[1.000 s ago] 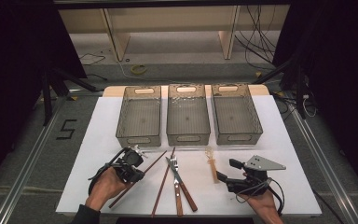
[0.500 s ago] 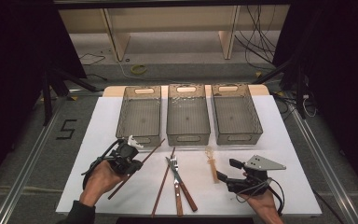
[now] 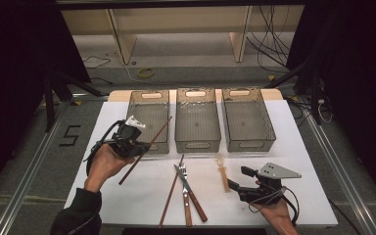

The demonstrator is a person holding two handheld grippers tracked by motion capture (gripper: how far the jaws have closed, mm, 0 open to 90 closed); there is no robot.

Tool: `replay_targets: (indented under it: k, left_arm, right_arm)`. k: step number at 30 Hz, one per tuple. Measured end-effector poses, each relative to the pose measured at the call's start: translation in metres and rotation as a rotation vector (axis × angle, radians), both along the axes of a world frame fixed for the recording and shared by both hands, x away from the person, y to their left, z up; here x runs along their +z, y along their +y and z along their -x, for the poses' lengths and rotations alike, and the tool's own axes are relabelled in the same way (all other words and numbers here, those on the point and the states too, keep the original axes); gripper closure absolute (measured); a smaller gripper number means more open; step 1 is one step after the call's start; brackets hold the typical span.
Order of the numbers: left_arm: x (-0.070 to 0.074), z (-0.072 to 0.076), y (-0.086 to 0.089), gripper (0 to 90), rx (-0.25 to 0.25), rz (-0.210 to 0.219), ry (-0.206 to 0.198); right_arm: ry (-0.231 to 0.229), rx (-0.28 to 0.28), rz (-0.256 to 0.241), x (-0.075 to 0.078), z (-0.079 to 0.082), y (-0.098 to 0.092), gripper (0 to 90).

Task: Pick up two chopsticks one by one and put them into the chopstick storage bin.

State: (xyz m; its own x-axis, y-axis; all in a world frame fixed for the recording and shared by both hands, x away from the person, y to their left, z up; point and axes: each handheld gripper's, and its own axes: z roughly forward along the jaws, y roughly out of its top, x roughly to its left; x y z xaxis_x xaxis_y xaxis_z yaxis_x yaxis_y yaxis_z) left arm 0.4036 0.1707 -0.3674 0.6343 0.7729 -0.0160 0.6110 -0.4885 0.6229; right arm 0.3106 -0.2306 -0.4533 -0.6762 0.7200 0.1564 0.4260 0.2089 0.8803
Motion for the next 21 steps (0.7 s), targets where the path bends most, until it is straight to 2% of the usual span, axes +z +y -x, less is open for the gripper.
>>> replay_targets:
  k: [5,14,19,21]
  left_arm:
    - [0.006,-0.012,0.003,83.8,0.019,0.024,-0.022]
    - [0.014,-0.042,0.013,83.8,0.069,0.078,-0.050]
    - [0.019,-0.052,0.015,83.8,0.081,0.081,-0.064]
    - [0.021,-0.058,0.015,83.8,0.088,0.095,-0.071]
  right_arm:
    - [0.002,-0.003,-0.003,0.000,0.000,-0.001,28.6]
    - [0.002,0.001,-0.003,0.000,0.000,0.000,28.7]
    - [0.001,0.004,-0.004,0.000,-0.001,0.000,28.7]
    - [0.004,0.005,-0.004,0.000,-0.001,0.000,28.6]
